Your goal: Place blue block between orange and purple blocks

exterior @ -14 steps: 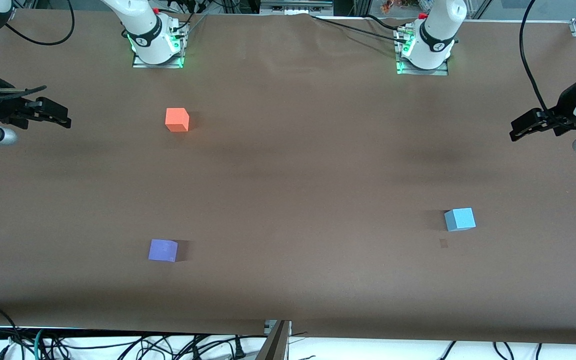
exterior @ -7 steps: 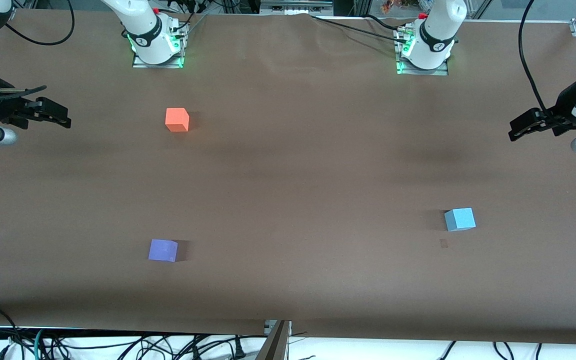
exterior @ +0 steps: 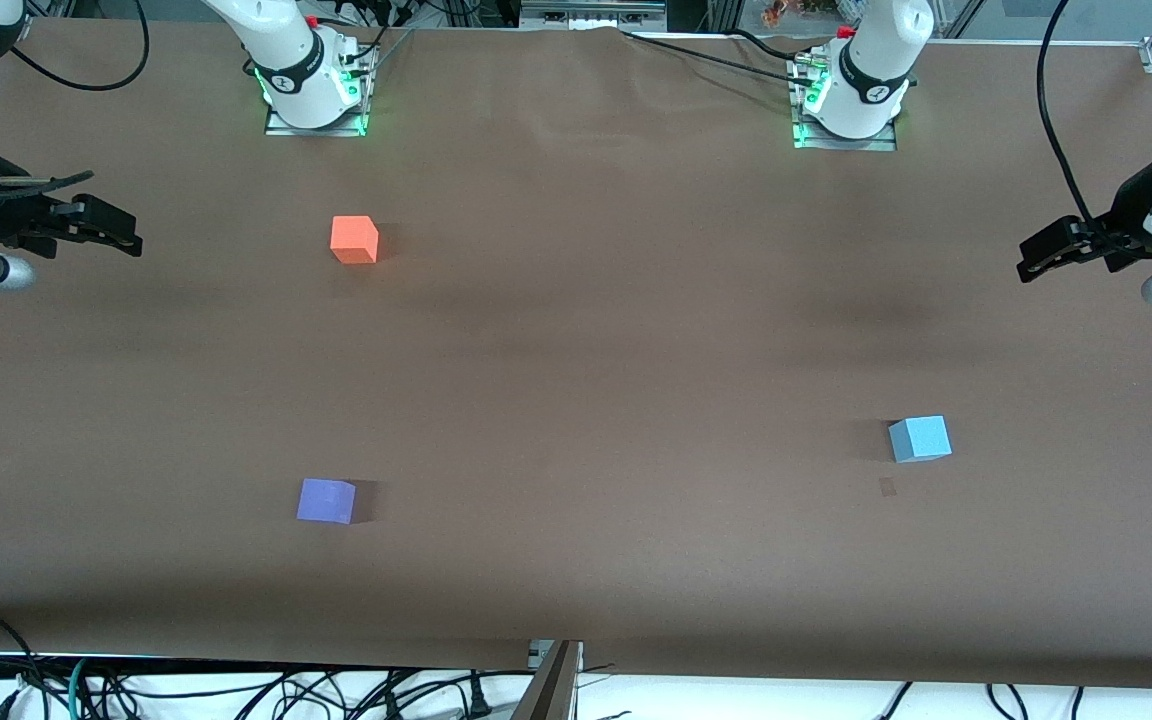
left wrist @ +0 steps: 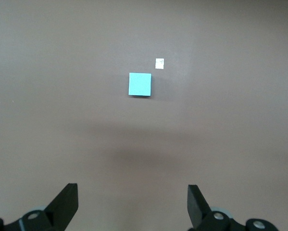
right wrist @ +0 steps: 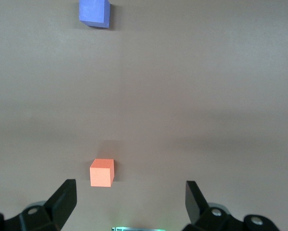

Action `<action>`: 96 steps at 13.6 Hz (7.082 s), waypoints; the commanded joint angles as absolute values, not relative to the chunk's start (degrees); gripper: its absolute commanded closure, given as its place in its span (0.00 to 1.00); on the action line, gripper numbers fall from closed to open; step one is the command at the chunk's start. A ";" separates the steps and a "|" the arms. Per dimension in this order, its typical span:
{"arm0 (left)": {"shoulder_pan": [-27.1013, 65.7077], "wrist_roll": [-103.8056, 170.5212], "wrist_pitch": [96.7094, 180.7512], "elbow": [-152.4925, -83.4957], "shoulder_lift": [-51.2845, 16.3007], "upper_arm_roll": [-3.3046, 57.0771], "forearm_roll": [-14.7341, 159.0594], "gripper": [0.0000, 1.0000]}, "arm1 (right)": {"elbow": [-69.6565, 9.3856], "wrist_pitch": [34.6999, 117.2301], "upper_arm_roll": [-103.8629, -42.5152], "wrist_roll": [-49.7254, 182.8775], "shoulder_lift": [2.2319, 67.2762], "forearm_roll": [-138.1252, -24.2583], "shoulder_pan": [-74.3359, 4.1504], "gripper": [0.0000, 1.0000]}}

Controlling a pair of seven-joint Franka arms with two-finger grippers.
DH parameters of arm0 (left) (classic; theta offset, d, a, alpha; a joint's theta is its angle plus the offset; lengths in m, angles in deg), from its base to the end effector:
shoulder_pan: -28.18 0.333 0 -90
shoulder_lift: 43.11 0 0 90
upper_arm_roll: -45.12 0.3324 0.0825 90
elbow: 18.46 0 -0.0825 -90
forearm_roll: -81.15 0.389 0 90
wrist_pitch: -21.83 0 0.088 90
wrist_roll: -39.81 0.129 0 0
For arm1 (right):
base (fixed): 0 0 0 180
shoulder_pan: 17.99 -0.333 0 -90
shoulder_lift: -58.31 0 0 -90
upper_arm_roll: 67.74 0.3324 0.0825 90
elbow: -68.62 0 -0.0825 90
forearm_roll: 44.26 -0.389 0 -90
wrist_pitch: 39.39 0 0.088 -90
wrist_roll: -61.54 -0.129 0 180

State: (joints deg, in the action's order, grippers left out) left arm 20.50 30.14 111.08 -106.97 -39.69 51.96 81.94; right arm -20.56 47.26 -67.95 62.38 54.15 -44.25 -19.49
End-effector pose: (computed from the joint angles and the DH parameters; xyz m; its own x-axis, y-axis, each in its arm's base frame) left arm 0.5754 -0.0086 0.5965 0.9872 0.1538 -0.0422 0.1527 -0.9879 -0.0284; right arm 0.5718 0.0129 0.5799 0.9925 0.0370 -0.1165 0.0371 -0.9993 -0.0013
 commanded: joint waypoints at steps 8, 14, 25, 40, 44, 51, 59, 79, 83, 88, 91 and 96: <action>20.36 30.67 110.42 -105.38 -39.16 52.07 81.77 0.00 | -19.00 46.83 -68.00 62.95 53.47 -44.61 -19.58 0.00; 20.36 30.58 110.34 -105.38 -39.16 52.07 81.68 0.00 | -19.00 46.92 -67.92 62.95 53.47 -44.70 -19.66 0.00; 20.18 30.41 114.03 -105.29 -35.66 52.07 81.59 0.00 | -19.00 47.27 -68.00 62.95 53.47 -44.70 -20.45 0.00; 25.45 33.66 145.39 -124.37 -19.93 52.16 80.01 0.00 | -19.09 47.80 -68.27 62.34 53.56 -44.70 -20.28 0.00; 25.10 37.87 152.40 -123.22 -14.22 52.16 73.69 0.00 | -19.09 47.97 -68.09 62.25 53.56 -44.52 -20.45 0.00; 24.93 39.63 159.81 -119.18 -6.65 52.16 73.68 0.00 | -19.09 47.97 -68.00 62.16 53.56 -44.35 -20.63 0.00; 22.29 39.28 157.37 -116.20 -6.37 52.07 74.56 1.00 | -19.09 50.86 -68.09 62.07 53.30 -44.52 -20.37 0.00; -9.26 -9.32 147.41 -83.85 12.60 46.18 68.59 0.93 | -19.09 52.01 -68.09 62.25 52.50 -43.99 -20.37 0.00; -9.26 -9.24 149.45 -83.94 13.05 46.27 68.59 0.93 | -19.09 52.19 -68.09 62.16 52.24 -44.08 -20.37 0.00; -8.74 -8.62 149.10 -84.73 12.09 46.71 75.50 0.00 | -19.09 52.37 -68.09 62.07 50.66 -44.26 -20.46 0.00; -6.64 -8.62 147.96 -84.81 9.55 46.71 77.38 0.00 | -19.27 55.26 -68.00 62.16 49.96 -44.17 -20.72 0.00; 3.03 -4.75 136.29 -84.81 0.95 46.17 77.37 0.00 | -19.35 54.92 -68.27 62.86 46.97 -43.99 -21.16 0.00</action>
